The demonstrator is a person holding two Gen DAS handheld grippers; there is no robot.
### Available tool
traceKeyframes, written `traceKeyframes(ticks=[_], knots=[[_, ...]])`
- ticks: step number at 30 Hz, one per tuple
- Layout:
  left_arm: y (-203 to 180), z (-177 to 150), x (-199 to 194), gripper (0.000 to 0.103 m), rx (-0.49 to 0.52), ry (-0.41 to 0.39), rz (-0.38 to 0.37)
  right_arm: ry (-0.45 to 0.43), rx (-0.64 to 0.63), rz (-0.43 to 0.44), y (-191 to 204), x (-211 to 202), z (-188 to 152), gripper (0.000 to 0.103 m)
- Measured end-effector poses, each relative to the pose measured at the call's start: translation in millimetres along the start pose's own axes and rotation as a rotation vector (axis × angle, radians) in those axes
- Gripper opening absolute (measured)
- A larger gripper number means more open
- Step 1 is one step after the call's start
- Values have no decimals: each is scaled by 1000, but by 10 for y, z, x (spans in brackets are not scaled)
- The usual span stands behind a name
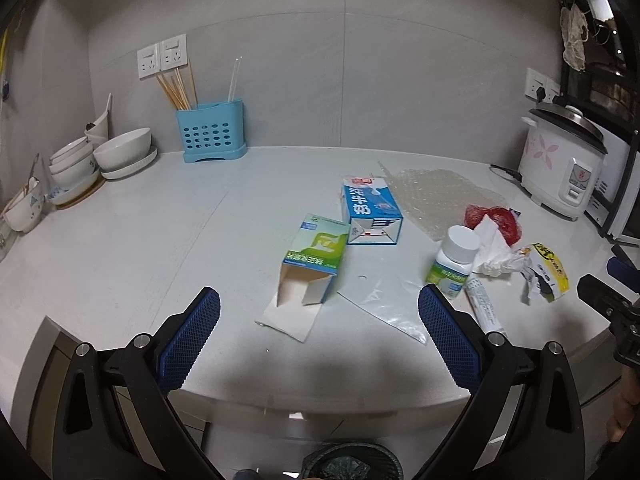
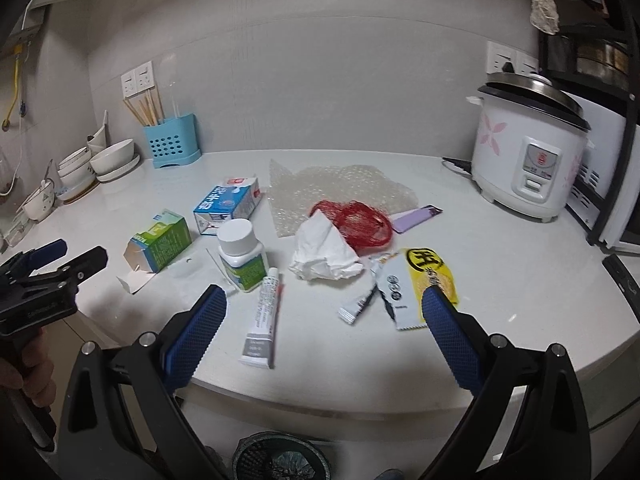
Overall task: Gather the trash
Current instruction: 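Grasp the green medicine box with the left gripper while the right gripper grasps the white pill bottle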
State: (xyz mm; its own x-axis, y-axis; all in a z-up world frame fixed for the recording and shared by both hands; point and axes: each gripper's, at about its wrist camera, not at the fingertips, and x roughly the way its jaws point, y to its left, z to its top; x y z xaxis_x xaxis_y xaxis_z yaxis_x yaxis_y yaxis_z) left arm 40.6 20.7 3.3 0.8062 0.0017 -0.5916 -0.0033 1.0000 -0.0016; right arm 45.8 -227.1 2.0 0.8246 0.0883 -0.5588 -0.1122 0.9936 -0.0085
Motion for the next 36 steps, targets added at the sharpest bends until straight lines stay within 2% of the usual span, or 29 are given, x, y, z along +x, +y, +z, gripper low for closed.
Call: traceKeyframes(ticks=[7,10,16,24,26,29,31,33,36], knots=[[158,177,583,97,18,76,34,30,-63,137,308,479,270,94],[155,210,744,97,18,85,13,41,-96,162,400,669,333,93],[109,244,1045,97,42,118,17,85,-106,215,432,910,360,86],[74,245,1313,96,57,187,37,123,-163,209,579,1061,311,80],[107,235,1341,94,54,202,39,137,-168,207,623,1106,309,76],[146,227,1383,83,54,224,31,150,-168,204,651,1171,307,68],[178,233,1412,65,41,251,19,167,-160,200,653,1223,301,61],[193,228,1424,52,32,270,6,180,-148,201,641,1260,284,50],[215,234,1391,50,30,256,0,182,-142,195,641,1290,273,48]])
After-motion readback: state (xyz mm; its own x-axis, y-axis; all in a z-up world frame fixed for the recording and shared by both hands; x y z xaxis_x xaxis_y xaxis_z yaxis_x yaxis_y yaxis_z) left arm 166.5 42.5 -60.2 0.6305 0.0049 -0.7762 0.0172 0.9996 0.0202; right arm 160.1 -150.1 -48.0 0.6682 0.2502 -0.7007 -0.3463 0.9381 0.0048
